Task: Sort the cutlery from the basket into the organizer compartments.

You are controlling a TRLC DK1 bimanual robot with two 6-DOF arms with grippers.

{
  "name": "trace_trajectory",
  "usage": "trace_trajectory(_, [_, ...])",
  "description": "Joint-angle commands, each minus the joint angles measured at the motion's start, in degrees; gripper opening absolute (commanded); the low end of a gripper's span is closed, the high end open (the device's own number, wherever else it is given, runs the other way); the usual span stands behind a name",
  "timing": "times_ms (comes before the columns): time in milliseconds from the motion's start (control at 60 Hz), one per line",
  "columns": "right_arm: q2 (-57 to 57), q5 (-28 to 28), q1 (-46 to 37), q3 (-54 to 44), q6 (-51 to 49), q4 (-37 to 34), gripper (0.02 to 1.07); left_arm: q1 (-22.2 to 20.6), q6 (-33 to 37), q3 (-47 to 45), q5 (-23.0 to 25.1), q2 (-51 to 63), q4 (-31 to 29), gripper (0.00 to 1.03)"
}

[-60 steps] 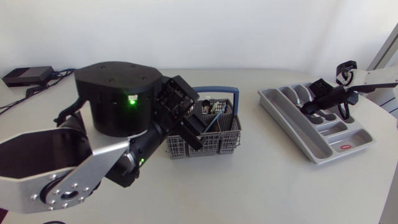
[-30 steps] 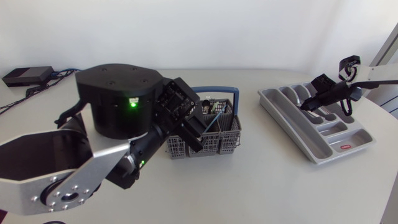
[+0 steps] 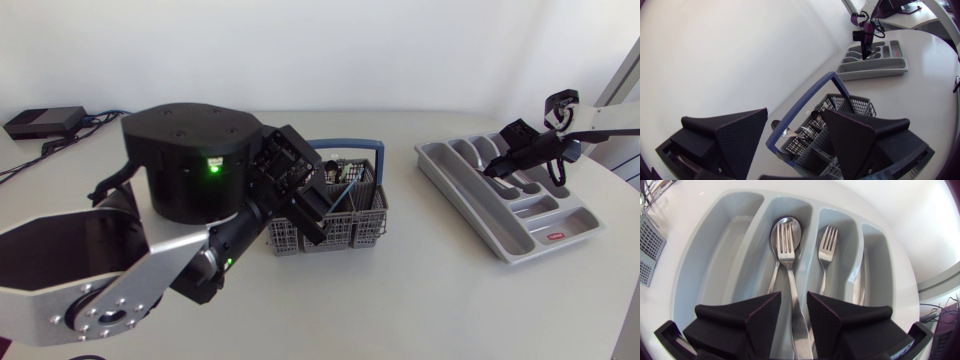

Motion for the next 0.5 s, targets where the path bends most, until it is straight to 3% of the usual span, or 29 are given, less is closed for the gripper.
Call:
trace_trajectory(0, [1.84,0.06,-0.08,0.78,-0.86,-0.63,0.39,-0.37,-1.27,-1.58,-0.03,0.14,1.08,0.78])
trace_trajectory(383, [3.24,-0.02,-0.25,0.87,-0.60,-0.89,0.38,-0.37,-1.27,-1.75,-0.03,0.14,1.16,0.78])
trace_trajectory(483, [3.33,-0.02,-0.34,0.87,-0.51,-0.98,0.31,-0.37,-1.27,-1.75,-0.03,0.14,1.16,0.78])
